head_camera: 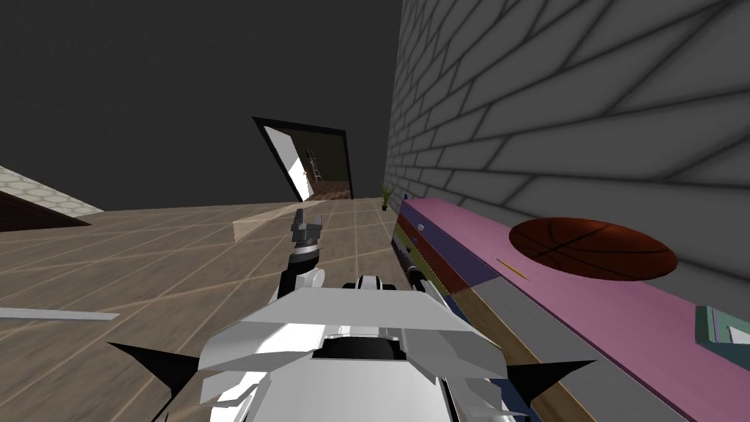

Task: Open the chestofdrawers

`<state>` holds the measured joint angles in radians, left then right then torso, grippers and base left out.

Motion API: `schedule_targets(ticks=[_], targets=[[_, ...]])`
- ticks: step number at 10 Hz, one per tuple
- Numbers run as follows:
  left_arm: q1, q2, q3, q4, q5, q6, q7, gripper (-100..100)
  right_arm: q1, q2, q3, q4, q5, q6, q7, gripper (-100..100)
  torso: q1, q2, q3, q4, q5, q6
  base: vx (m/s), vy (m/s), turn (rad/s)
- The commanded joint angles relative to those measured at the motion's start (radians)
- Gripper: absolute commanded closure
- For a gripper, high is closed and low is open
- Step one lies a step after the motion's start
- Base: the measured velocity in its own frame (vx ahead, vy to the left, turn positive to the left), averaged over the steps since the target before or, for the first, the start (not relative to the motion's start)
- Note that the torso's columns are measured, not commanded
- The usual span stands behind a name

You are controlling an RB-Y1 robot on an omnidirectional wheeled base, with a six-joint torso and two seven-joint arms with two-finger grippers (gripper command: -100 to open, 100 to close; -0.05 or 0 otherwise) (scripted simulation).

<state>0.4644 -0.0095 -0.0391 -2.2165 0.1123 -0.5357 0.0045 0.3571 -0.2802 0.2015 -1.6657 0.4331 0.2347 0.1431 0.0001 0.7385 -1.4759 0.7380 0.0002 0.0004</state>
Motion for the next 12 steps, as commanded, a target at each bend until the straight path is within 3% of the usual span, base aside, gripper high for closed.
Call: schedule_targets(ticks=[1,2,4,5,6,7,10,12], targets=[[0.000,0.000,0.000,0.000,0.000,0.000,0.000,0,-0.022,-0.014,0.014,0.073,0.031,0.072,0.009,-100,0.000,-0.001,0.000,0.000,0.000,-0.001,0.053,0.034,0.119],[0.000,0.000,0.000,0.000,0.000,0.000,0.000,0,-0.022,-0.014,0.014,0.075,0.031,0.072,0.009,-100,-0.001,0.000,0.000,0.000,0.000,0.000,0.019,0.013,-0.016],[0.000,0.000,0.000,0.000,0.000,0.000,0.000,0,-0.032,-0.024,0.027,0.130,0.062,0.125,0.018,-100,0.001,0.000,0.000,0.000,0.000,-0.001,0.037,0.033,0.154],[0.000,0.000,0.000,0.000,0.000,0.000,0.000,0,-0.032,-0.024,0.027,0.130,0.062,0.125,0.018,-100,0.000,-0.001,0.000,0.000,0.000,0.000,0.023,0.010,-0.026],[0.000,0.000,0.000,0.000,0.000,0.000,0.000,0,-0.041,-0.033,0.039,0.165,0.092,0.179,0.027,-100,-0.001,0.000,0.000,0.000,0.000,0.000,0.050,0.031,0.190],[0.000,0.000,0.000,0.000,0.000,0.000,0.000,0,-0.041,-0.033,0.039,0.188,0.092,0.179,0.027,-100,0.000,-0.002,-0.001,0.000,0.000,-0.001,0.056,0.038,0.114],[0.000,0.000,0.000,0.000,0.000,0.000,0.000,0,-0.061,-0.053,0.063,0.279,0.152,0.269,0.044,-100,0.000,0.000,0.000,0.000,0.000,0.000,0.064,0.039,0.151],[0.000,0.000,0.000,0.000,0.000,0.000,0.000,0,-0.061,-0.053,0.063,0.304,0.152,0.284,0.044,-100,-0.001,0.000,0.000,0.000,0.000,0.000,0.040,0.019,0.048]])
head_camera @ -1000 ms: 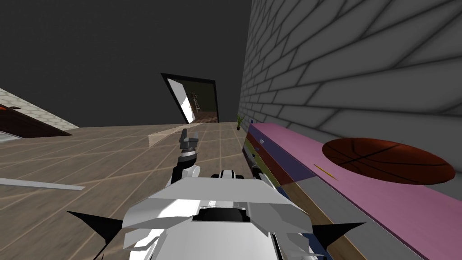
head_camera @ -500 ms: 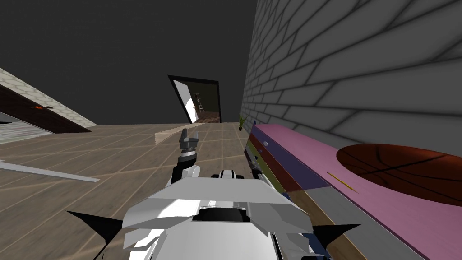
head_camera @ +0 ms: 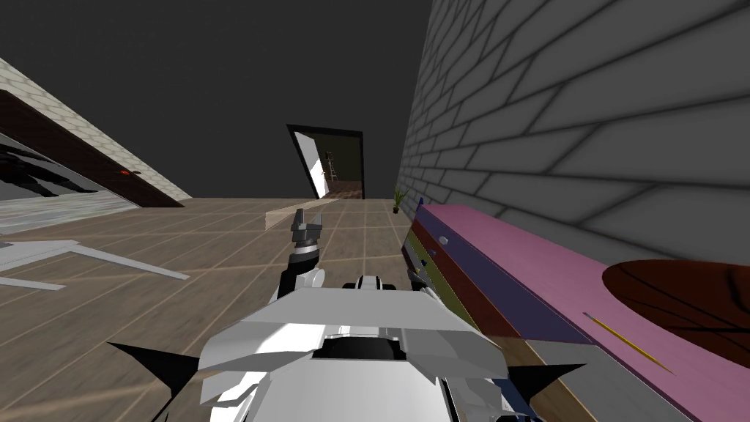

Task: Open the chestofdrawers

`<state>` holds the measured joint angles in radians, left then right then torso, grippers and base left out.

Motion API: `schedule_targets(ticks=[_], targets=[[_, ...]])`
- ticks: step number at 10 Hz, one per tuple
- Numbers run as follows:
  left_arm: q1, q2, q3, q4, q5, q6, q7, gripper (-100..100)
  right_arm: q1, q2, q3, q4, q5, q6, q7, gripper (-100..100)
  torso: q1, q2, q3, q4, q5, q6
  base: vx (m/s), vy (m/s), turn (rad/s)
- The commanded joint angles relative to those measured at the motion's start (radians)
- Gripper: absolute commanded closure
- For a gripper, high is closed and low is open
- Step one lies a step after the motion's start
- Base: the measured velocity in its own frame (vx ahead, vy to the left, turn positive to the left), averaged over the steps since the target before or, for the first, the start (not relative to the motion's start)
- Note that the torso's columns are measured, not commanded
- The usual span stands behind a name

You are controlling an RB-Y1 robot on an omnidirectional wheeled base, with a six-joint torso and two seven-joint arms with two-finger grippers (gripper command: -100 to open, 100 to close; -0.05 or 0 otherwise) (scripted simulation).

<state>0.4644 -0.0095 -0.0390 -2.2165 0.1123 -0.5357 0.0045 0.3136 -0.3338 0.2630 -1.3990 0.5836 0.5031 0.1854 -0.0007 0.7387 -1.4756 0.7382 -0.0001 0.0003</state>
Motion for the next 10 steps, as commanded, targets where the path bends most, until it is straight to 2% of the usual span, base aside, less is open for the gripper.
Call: schedule_targets(ticks=[1,2,3,6,7,8,9,10], targets=[[0.000,0.000,0.000,0.000,0.000,0.000,0.000,0,-0.027,-0.009,0.014,0.070,0.031,0.065,0.011,-100,0.000,0.001,0.001,0.000,0.000,0.000,0.039,0.037,0.175],[0.000,0.000,0.000,0.000,0.000,0.000,0.000,0,-0.027,-0.009,0.014,0.096,0.031,0.068,0.011,-100,0.001,0.000,0.000,0.000,0.000,-0.001,0.046,0.026,0.122],[0.000,0.000,0.000,0.000,0.000,0.000,0.000,0,-0.037,-0.019,0.026,0.137,0.059,0.107,0.019,-100,0.001,-0.001,-0.001,0.000,0.000,0.000,0.057,0.026,0.183],[0.000,0.000,0.000,0.000,0.000,0.000,0.000,0,-0.047,-0.030,0.037,0.213,0.087,0.168,0.027,-100,0.001,-0.002,-0.001,0.000,0.000,-0.001,0.061,0.030,0.119],[0.000,0.000,0.000,0.000,0.000,0.000,0.000,0,-0.057,-0.041,0.048,0.267,0.114,0.192,0.035,-100,0.001,-0.001,-0.001,0.000,0.000,0.000,0.076,0.035,0.145],[0.000,0.000,0.000,0.000,0.000,0.000,0.000,0,-0.057,-0.041,0.048,0.269,0.114,0.216,0.035,-100,0.001,-0.001,-0.001,0.000,0.000,-0.001,0.062,0.022,0.090],[0.000,0.000,0.000,0.000,0.000,0.000,0.000,0,-0.066,-0.053,0.059,0.324,0.140,0.241,0.043,-100,0.000,0.000,0.000,0.000,0.000,0.000,0.060,0.029,0.156],[0.000,0.000,0.000,0.000,0.000,0.000,0.000,0,-0.066,-0.053,0.059,0.324,0.140,0.263,0.043,-100,0.001,0.000,0.000,0.000,0.000,-0.001,0.048,0.020,0.086]])
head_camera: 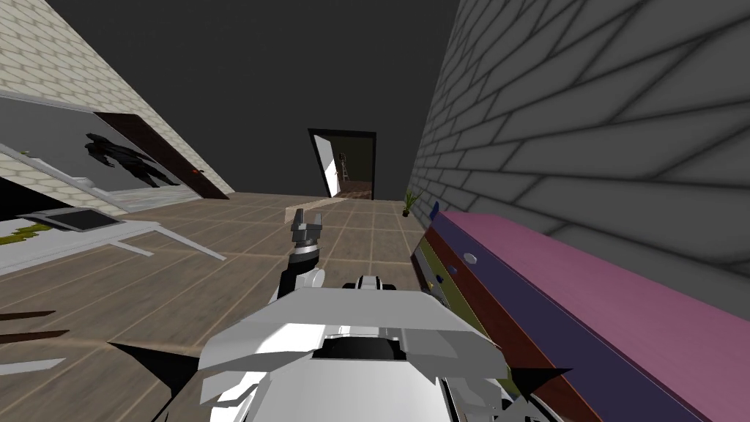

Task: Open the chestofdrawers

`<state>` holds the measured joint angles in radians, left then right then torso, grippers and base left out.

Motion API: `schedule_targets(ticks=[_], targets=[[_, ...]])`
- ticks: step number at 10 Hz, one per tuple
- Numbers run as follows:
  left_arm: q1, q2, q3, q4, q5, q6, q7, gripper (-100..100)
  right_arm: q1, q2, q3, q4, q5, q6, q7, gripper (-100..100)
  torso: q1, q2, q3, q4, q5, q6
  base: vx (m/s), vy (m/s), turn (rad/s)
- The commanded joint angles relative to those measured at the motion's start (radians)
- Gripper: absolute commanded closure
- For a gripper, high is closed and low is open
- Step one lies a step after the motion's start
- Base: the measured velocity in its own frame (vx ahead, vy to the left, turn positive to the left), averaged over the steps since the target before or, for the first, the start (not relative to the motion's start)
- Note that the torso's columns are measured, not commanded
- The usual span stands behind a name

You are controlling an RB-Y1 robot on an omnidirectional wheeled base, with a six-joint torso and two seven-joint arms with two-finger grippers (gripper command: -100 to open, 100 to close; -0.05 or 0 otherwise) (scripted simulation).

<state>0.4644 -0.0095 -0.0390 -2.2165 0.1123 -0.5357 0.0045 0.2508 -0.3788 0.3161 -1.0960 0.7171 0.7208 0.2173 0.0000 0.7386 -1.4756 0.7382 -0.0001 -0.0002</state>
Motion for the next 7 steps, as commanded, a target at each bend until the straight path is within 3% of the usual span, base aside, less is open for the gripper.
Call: schedule_targets(ticks=[1,2,3,6,7], targets=[[0.000,0.000,0.000,0.000,0.000,0.000,0.000,0,-0.012,-0.020,0.016,0.060,0.032,0.081,0.018,-100,0.000,0.000,0.000,0.000,0.000,0.000,0.059,0.025,0.165],[0.000,0.000,0.000,0.000,0.000,0.000,0.000,0,-0.012,-0.020,0.016,0.073,0.032,0.090,0.018,-100,0.000,-0.001,0.000,0.000,0.000,0.000,0.051,0.020,0.077],[0.000,0.000,0.000,0.000,0.000,0.000,0.000,0,-0.021,-0.034,0.026,0.103,0.056,0.133,0.025,-100,0.000,0.000,0.000,0.000,0.000,0.001,0.058,0.027,0.143],[0.000,0.000,0.000,0.000,0.000,0.000,0.000,0,-0.036,-0.063,0.043,0.211,0.100,0.199,0.038,-100,-0.001,-0.001,-0.001,0.000,0.000,0.001,0.069,0.024,0.140],[0.000,0.000,0.000,0.000,0.000,0.000,0.000,0,-0.036,-0.063,0.043,0.211,0.100,0.211,0.038,-100,-0.001,0.000,0.000,0.000,0.000,0.000,0.038,0.012,0.068]])
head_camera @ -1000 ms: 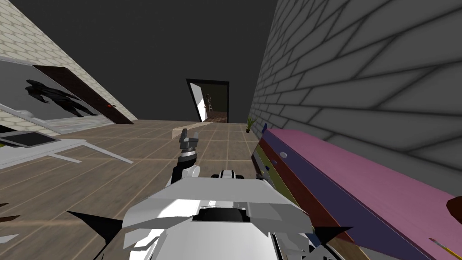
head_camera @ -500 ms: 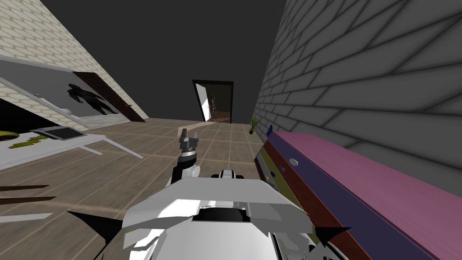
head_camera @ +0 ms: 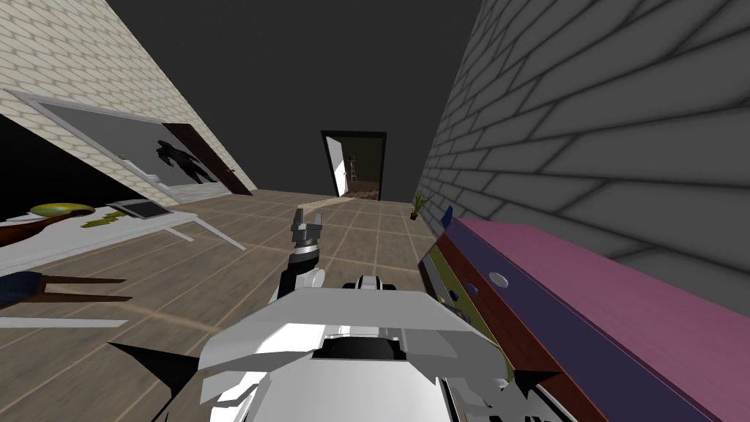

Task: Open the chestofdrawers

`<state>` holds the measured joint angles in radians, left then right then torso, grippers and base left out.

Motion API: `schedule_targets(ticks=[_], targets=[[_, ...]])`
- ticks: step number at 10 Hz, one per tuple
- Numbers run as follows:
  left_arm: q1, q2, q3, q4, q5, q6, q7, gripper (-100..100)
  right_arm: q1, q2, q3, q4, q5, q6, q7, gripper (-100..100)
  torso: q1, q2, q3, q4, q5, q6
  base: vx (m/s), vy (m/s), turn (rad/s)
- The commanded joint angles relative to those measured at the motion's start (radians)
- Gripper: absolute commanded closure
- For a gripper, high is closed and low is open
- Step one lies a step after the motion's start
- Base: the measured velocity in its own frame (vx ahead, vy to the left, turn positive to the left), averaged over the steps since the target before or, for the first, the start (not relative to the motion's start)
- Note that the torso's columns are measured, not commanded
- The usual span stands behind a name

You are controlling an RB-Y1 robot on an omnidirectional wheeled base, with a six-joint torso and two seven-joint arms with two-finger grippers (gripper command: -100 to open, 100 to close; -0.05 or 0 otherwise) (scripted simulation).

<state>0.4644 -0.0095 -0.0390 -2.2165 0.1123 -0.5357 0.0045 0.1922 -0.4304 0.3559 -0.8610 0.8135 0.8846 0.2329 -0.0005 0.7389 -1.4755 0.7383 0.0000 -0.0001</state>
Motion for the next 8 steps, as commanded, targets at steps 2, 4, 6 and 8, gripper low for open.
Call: schedule_targets(ticks=[2,4,6,8], targets=[[0.000,0.000,0.000,0.000,0.000,0.000,0.000,0,0.016,-0.026,0.012,0.016,0.023,0.081,0.028,-100,0.000,0.000,0.000,0.000,0.000,0.000,0.039,0.010,0.095],[0.000,0.000,0.000,0.000,0.000,0.000,0.000,0,0.005,-0.056,0.025,0.082,0.056,0.141,0.038,-100,0.000,-0.001,-0.001,0.000,0.000,0.000,0.053,0.016,0.132],[0.000,0.000,0.000,0.000,0.000,0.000,0.000,0,0.000,-0.070,0.031,0.109,0.070,0.165,0.042,-100,0.001,-0.002,-0.001,-0.001,0.000,0.000,0.058,0.015,0.088],[0.000,0.000,0.000,0.000,0.000,0.000,0.000,0,-0.007,-0.094,0.040,0.148,0.092,0.203,0.049,-100,0.000,0.000,0.000,0.000,0.000,0.000,0.040,0.005,0.086]])
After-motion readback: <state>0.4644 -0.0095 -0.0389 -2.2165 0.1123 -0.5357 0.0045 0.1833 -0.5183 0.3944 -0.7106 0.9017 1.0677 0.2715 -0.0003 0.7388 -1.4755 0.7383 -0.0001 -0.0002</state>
